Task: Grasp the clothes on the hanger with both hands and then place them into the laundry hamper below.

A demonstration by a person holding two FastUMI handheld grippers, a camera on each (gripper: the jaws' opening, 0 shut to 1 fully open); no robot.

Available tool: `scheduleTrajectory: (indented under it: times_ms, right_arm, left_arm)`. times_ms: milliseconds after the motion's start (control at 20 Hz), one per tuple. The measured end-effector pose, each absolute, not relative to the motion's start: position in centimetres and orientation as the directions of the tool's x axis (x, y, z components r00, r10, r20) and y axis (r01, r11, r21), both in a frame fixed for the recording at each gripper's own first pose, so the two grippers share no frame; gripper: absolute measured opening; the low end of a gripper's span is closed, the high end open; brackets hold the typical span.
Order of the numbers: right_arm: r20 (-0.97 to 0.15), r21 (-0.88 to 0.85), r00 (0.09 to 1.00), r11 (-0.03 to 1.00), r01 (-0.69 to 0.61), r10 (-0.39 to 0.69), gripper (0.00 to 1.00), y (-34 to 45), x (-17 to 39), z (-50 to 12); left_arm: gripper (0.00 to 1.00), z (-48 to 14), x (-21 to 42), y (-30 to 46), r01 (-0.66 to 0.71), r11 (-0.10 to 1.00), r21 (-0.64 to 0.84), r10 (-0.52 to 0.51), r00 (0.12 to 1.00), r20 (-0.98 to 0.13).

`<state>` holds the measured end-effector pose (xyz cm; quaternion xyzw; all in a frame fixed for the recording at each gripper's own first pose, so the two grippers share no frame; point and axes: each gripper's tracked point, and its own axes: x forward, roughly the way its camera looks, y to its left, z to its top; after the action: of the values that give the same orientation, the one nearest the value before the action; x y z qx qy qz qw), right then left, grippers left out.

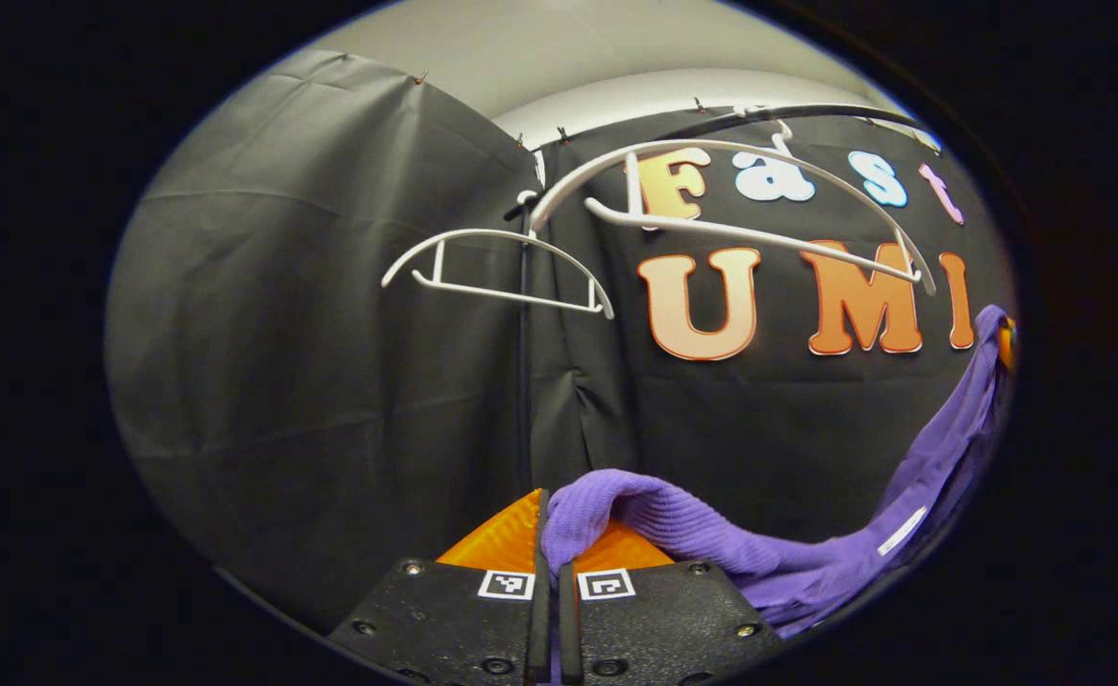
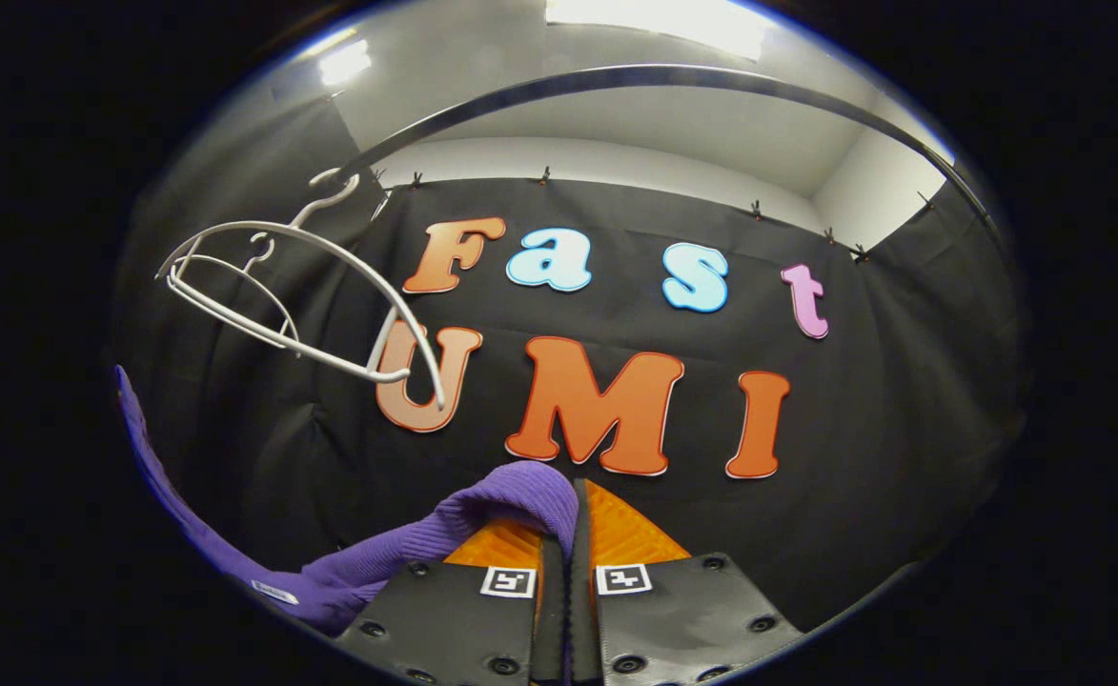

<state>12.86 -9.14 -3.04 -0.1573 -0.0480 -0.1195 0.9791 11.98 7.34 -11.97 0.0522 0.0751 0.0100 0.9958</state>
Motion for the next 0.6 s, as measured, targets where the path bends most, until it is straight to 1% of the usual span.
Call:
scheduleTrajectory:
  times_ms: [50, 300, 350, 450, 600]
  right_arm:
    - [0.103, -0.298, 0.976, 0.930, 0.214, -0.192, 0.10, -8.1, 12.8, -4.0]
    - [-0.081, -0.307, 0.994, 0.951, 0.039, -0.067, 0.10, -4.2, 11.8, -10.9]
    - [-0.124, -0.291, 0.991, 0.957, 0.008, -0.046, 0.10, -3.8, 11.5, -12.1]
    - [-0.212, -0.238, 0.977, 0.970, -0.049, -0.002, 0.10, -2.5, 11.1, -15.0]
    - [-0.356, -0.161, 0.933, 0.981, -0.108, 0.044, 0.10, -1.3, 10.4, -19.9]
  left_arm:
    - [0.04, -12.5, 11.8, 6.3, 0.013, 0.996, 0.092, 0.002, 0.987, -0.163]
    - [0.04, -15.6, 10.6, 0.9, 0.160, 0.987, 0.028, -0.147, 0.956, -0.255]
    - [0.04, -15.9, 9.5, -0.3, 0.188, 0.982, 0.006, -0.179, 0.944, -0.278]
    - [0.04, -17.6, 9.1, -2.3, 0.240, 0.969, -0.051, -0.243, 0.911, -0.333]
    - [0.04, -21.6, 8.9, -4.6, 0.277, 0.952, -0.131, -0.306, 0.843, -0.442]
